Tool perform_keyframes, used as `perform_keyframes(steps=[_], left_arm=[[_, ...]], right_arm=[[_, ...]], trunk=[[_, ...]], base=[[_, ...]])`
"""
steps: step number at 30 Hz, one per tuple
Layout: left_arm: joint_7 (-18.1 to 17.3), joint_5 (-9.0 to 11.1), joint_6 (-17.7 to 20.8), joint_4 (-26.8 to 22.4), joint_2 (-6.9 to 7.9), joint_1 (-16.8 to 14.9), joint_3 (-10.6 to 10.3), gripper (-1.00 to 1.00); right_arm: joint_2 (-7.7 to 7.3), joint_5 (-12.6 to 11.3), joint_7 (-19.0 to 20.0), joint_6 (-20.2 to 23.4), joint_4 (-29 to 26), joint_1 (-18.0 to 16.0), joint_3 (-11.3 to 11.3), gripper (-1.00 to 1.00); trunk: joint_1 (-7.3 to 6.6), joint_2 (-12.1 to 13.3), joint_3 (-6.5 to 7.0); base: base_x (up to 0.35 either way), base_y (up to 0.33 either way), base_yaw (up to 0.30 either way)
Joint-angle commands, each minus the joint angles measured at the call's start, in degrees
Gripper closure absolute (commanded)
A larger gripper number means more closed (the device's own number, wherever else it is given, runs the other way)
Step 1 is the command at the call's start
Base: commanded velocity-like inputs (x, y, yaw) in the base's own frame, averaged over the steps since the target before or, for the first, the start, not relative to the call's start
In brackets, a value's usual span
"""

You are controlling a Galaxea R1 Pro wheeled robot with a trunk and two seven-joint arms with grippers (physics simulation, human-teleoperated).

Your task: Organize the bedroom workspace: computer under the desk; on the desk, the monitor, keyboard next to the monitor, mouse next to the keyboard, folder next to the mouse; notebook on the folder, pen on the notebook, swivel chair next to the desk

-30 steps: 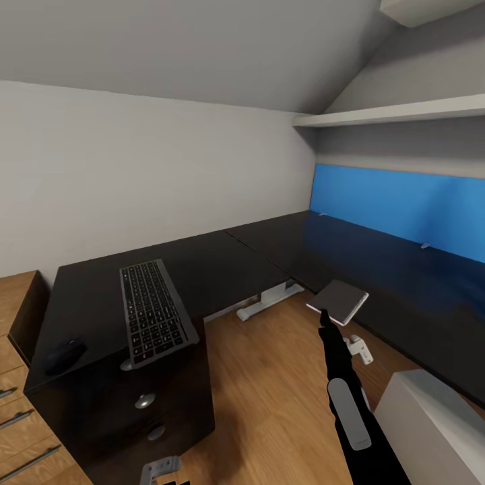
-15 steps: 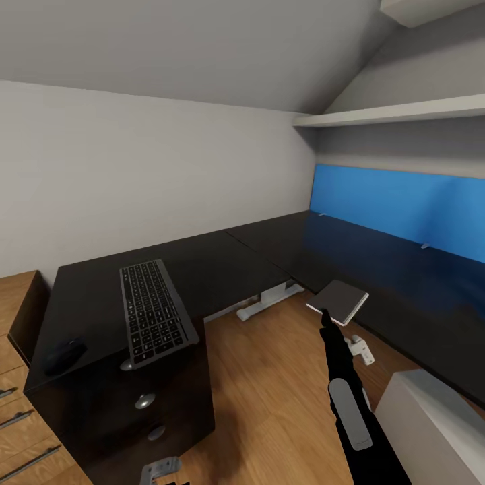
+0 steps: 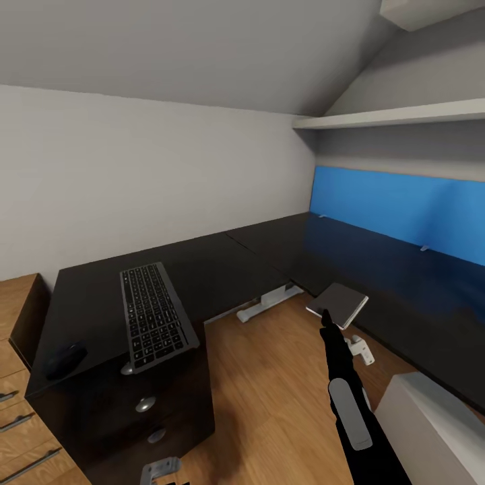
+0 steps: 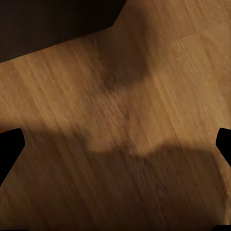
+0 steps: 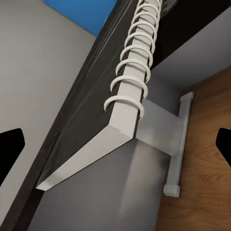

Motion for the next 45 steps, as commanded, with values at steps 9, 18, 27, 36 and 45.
perform_keyframes(steps=[9,18,27,36,45], left_arm=[[0.5,0.6,0.0,-0.1,0.07,0.0,-0.2,-1.0],[0.5,0.5,0.1,1.6,-0.07,0.0,-1.4,-1.0],[0.5,0.5,0.1,2.8,-1.26,-0.1,-1.6,-1.0],[0.5,0.5,0.1,2.8,-1.41,-0.1,-1.6,-1.0],[0.6,0.5,0.1,2.9,-1.59,0.0,-1.6,-1.0]], right_arm=[[0.02,-0.5,-0.1,-0.2,0.0,0.0,0.0,-1.0],[0.02,-0.5,-0.1,-0.2,0.0,0.0,0.0,-1.0],[0.02,-0.4,-0.1,-0.2,0.0,0.0,0.0,1.0],[0.02,-0.4,0.0,-0.2,0.0,0.0,0.0,1.0],[0.02,-0.5,0.1,-0.2,-0.2,0.0,0.2,1.0]], trunk=[[-0.01,0.0,-0.06],[-0.01,0.0,-0.06],[-0.01,0.0,-0.06],[-0.01,0.0,-0.06],[-1.11,2.0,0.84]], base=[[0.085,0.0,0.0],[0.029,0.0,0.0],[0.001,0.0,0.0],[0.0,0.0,0.0],[0.0,0.0,0.0]])
